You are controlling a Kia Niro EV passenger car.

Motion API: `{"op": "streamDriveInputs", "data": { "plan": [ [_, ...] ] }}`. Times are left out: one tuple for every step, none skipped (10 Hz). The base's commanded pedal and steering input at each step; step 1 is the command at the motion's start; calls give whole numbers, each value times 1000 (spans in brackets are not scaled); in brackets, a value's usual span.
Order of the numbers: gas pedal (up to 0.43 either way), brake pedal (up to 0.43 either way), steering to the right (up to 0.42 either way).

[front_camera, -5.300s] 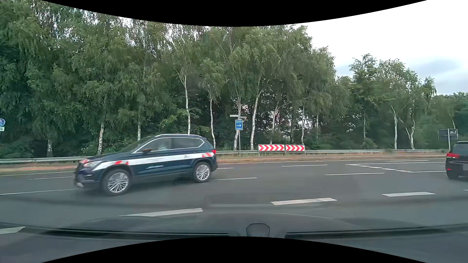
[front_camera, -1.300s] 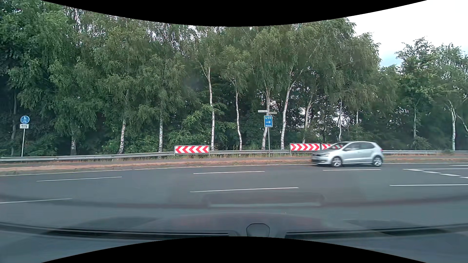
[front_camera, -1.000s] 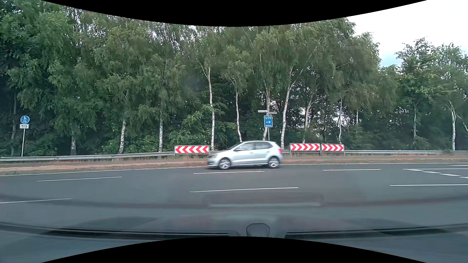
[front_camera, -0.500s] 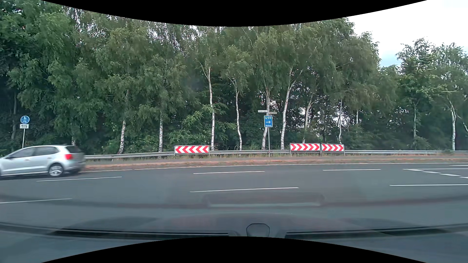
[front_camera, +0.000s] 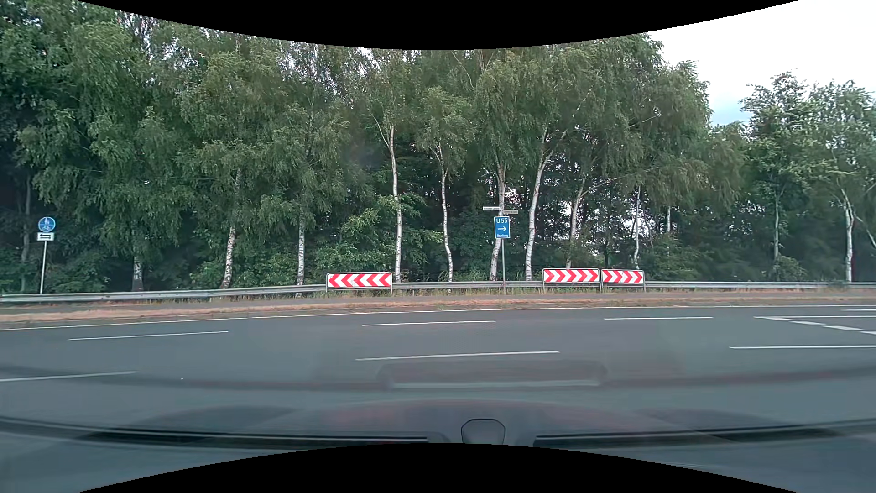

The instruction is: Follow the waypoints while adhering to traffic rules and regulations

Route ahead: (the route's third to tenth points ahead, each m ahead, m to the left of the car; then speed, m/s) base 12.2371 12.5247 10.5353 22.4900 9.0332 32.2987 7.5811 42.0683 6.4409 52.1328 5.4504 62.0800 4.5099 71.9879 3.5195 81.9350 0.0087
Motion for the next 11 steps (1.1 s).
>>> {"op": "streamDriveInputs", "data": {
  "plan": [
    [0,244,-274],
    [0,244,-274],
    [0,244,-274],
    [0,250,-274],
    [0,244,-274],
    [0,244,-274],
    [0,244,-274],
    [0,244,-274],
    [0,244,-274],
    [0,244,-274],
    [0,244,-274]
  ]
}}
